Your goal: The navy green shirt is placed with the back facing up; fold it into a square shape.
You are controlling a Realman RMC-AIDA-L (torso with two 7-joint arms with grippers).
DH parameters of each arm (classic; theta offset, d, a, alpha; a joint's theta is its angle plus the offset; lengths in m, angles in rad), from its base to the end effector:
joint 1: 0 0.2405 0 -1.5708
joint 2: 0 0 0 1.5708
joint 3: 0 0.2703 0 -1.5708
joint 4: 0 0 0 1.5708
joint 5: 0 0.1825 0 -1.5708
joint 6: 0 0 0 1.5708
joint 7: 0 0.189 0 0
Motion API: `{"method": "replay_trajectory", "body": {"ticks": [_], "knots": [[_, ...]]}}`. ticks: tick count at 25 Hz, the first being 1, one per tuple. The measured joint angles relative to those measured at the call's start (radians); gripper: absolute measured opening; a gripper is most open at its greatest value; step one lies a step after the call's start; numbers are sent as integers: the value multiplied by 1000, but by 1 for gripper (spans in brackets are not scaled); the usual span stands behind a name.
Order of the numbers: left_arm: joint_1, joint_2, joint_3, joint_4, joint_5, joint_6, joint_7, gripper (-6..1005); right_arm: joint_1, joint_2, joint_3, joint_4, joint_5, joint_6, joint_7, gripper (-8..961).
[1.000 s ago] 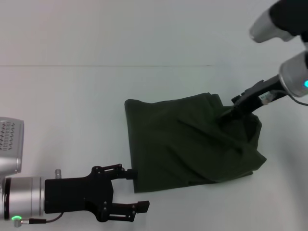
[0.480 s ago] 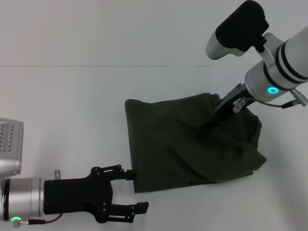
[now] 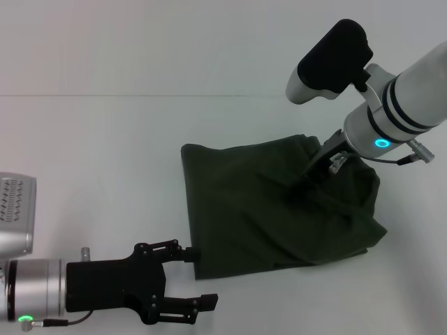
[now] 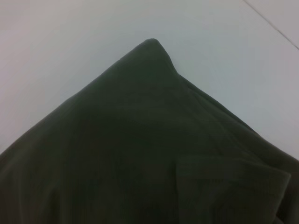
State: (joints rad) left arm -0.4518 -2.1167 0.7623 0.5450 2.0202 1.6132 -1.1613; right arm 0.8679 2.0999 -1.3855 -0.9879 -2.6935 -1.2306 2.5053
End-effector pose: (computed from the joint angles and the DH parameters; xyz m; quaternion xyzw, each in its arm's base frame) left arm -0.2474 0.2724 -0.0872 -0.9518 -0.1735 -0.2446 0.0638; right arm 0.1850 0.4177 -0.0788 -0.9244 0.2434 -0.1763 0.2350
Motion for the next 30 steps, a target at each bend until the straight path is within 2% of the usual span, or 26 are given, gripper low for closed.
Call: {"method": "replay_trajectory", "body": {"ticks": [11,17,28,30], "knots": [[1,-3,12,0,3,-12,0,868,9,-1,-49,35,-16,16,10,716],[1,-3,12,0,3,-13,0,870,11,0,-53,33,-22,16,12,484],[5,-3,14,0,3,-13,0,870,6,0,-53,29,-15,16,13,262],[5,-3,14,0,3,-13,0,870,4,0,-49,29,-7,14,13,184]]}}
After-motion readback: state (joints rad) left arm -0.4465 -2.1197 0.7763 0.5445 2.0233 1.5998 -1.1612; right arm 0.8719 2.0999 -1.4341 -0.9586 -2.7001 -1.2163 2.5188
